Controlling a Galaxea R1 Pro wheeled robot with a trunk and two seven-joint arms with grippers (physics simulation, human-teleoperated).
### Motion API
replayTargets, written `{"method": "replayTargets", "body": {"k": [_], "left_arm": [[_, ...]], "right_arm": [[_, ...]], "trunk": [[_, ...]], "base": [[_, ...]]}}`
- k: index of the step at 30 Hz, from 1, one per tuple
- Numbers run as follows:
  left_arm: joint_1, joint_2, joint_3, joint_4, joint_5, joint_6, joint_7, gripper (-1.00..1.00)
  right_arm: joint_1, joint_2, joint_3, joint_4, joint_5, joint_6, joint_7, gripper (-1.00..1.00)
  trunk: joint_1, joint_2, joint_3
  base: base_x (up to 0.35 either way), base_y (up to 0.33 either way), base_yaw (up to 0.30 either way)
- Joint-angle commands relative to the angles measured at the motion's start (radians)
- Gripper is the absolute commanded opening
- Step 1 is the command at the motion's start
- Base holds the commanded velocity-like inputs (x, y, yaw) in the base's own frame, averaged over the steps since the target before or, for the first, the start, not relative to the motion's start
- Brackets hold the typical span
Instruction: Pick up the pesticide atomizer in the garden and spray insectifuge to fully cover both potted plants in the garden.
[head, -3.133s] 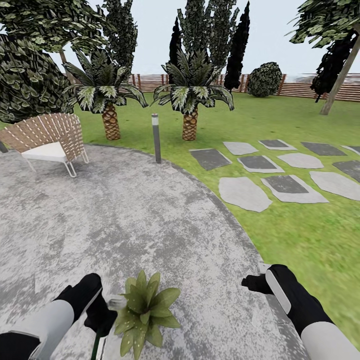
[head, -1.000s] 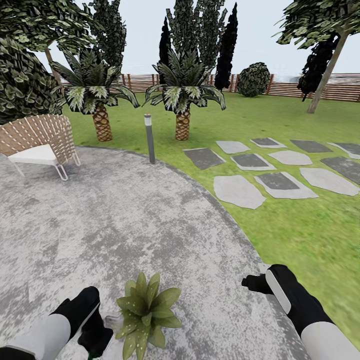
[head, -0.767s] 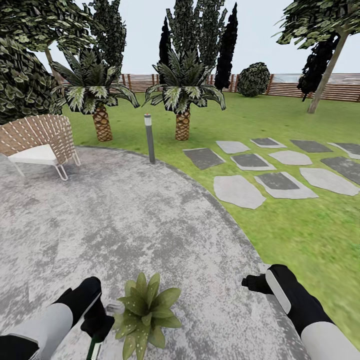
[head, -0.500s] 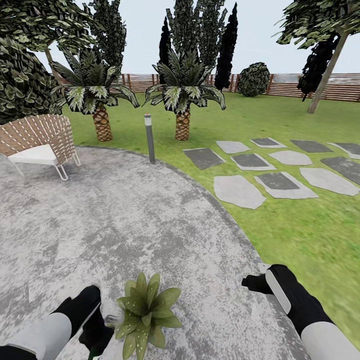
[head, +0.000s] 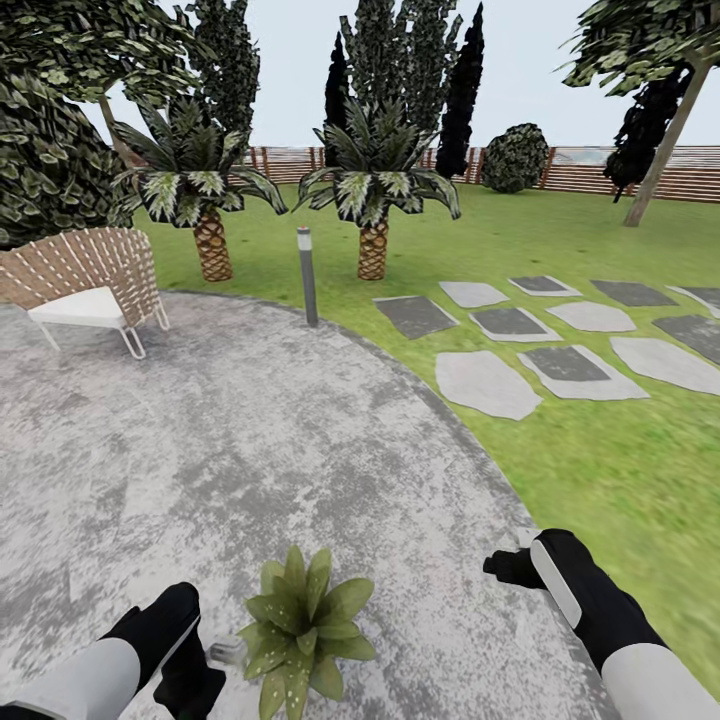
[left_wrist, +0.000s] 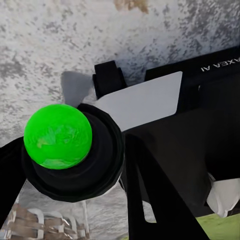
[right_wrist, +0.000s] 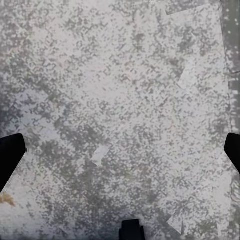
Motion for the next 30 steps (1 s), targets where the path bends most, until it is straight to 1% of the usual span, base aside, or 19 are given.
{"method": "replayTargets", "body": {"k": [1,8,16,23,27,30], "left_arm": [[0.000,0.000,-0.002,-0.002,-0.010,0.002,-0.010,-1.00],[-0.012,0.005,-0.004,-0.002,-0.010,0.002,-0.007,-1.00],[-0.003,0.004,-0.002,-0.002,-0.010,0.002,-0.009,-1.00],[-0.001,0.002,0.004,-0.002,-0.009,0.002,-0.011,-1.00],[-0.001,0.003,0.006,-0.001,-0.005,0.002,-0.011,-1.00],[-0.001,0.003,0.011,0.000,-0.003,0.002,-0.012,-1.00]], "right_arm": [[-0.001,-0.001,0.004,-0.001,-0.011,0.003,-0.010,1.00],[-0.001,0.000,0.006,-0.001,-0.011,0.003,-0.010,1.00],[-0.001,0.000,0.006,-0.001,-0.011,0.004,-0.010,1.00],[-0.001,0.000,0.007,-0.001,-0.012,0.004,-0.010,1.00],[-0.001,0.000,0.007,-0.001,-0.012,0.007,-0.010,1.00],[-0.001,0.000,0.007,0.001,-0.012,0.007,-0.010,1.00]], "trunk": [[0.000,0.000,-0.001],[0.000,0.000,-0.001],[0.000,0.000,-0.001],[0.000,0.000,-0.001],[0.000,0.000,-0.001],[0.000,0.000,0.002]], "base": [[0.043,0.096,0.001],[0.014,0.015,-0.002],[0.027,0.033,-0.135],[-0.002,0.002,-0.029],[-0.149,0.139,-0.020],[-0.170,0.164,-0.156]]}}
